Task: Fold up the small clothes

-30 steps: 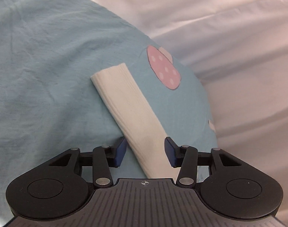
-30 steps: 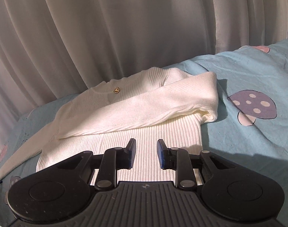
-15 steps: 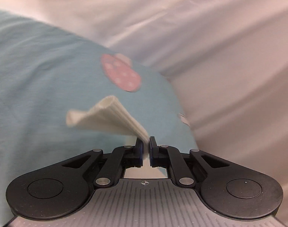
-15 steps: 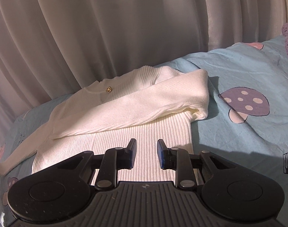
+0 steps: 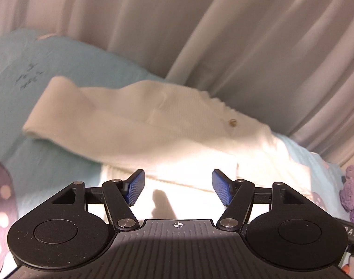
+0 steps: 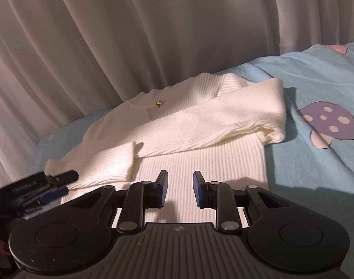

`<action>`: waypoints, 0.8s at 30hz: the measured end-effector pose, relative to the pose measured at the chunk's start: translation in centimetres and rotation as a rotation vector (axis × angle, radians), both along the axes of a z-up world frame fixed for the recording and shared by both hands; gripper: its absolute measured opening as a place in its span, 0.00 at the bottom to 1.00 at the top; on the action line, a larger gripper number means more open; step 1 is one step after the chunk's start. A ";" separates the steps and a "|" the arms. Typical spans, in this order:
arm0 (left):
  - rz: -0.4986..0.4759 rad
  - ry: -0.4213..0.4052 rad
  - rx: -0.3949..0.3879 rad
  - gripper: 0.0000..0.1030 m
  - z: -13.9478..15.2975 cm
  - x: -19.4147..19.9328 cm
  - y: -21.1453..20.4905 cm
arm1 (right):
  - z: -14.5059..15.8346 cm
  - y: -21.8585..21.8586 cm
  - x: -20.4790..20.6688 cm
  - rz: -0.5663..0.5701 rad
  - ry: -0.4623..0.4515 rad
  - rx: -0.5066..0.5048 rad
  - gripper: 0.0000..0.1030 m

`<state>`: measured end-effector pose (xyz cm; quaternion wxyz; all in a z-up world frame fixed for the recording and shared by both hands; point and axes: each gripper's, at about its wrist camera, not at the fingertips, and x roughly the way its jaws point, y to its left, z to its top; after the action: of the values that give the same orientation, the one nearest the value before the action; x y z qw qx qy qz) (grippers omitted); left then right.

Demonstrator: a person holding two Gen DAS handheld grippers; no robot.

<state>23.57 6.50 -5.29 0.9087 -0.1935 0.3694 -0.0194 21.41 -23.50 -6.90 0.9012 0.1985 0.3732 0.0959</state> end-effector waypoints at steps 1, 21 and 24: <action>0.047 0.021 0.010 0.75 -0.1 -0.6 0.7 | -0.1 0.3 0.6 0.019 0.009 0.027 0.23; 0.306 0.114 0.076 0.86 -1.3 -0.6 8.6 | -0.9 11.1 8.3 0.281 -0.067 -0.139 0.05; 0.250 0.099 0.108 0.86 -1.1 0.3 7.4 | 2.2 9.4 7.4 0.203 -0.202 -0.208 0.05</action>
<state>23.89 13.90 -6.38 0.8938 -0.1896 0.3873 0.1234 28.78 -14.11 -4.70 0.9355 0.0549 0.3067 0.1669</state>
